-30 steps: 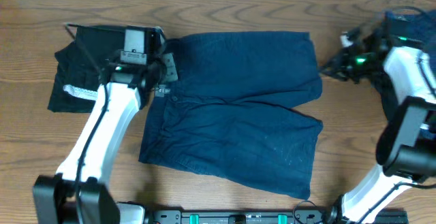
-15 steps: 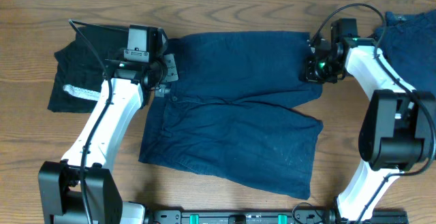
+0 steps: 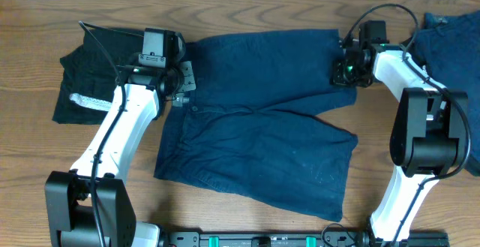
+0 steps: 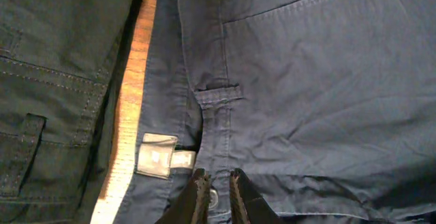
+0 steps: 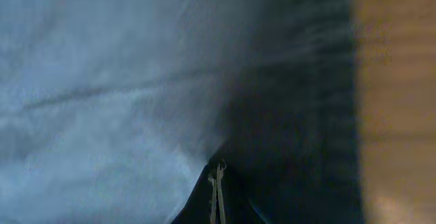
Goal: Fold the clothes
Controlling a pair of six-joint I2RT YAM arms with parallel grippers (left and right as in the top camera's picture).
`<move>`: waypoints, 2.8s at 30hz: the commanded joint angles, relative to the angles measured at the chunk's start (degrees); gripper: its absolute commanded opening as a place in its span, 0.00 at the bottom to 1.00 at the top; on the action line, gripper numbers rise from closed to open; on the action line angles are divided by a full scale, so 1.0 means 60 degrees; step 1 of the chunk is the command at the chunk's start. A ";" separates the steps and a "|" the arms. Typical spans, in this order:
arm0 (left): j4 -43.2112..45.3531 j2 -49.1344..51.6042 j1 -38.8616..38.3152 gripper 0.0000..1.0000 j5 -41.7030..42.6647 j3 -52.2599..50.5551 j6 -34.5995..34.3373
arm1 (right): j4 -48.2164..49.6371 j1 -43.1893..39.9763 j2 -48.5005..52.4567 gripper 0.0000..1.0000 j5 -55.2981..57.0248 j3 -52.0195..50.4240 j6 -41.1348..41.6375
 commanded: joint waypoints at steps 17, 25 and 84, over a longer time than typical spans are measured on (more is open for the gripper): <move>0.0277 -0.0328 0.0047 0.14 -0.0189 0.0197 0.0149 | 0.0441 -0.0739 -0.0386 0.11 -0.0532 0.0831 0.0058; 0.0146 -0.0313 0.0047 0.14 -0.0193 0.0175 0.0149 | -0.2375 -0.0732 -0.1315 0.01 -0.0732 0.0911 0.0069; 0.0076 -0.0044 0.0047 0.15 -0.0295 0.0047 0.0149 | -0.6692 -0.0288 -0.1395 0.01 -0.0280 -0.0634 0.0124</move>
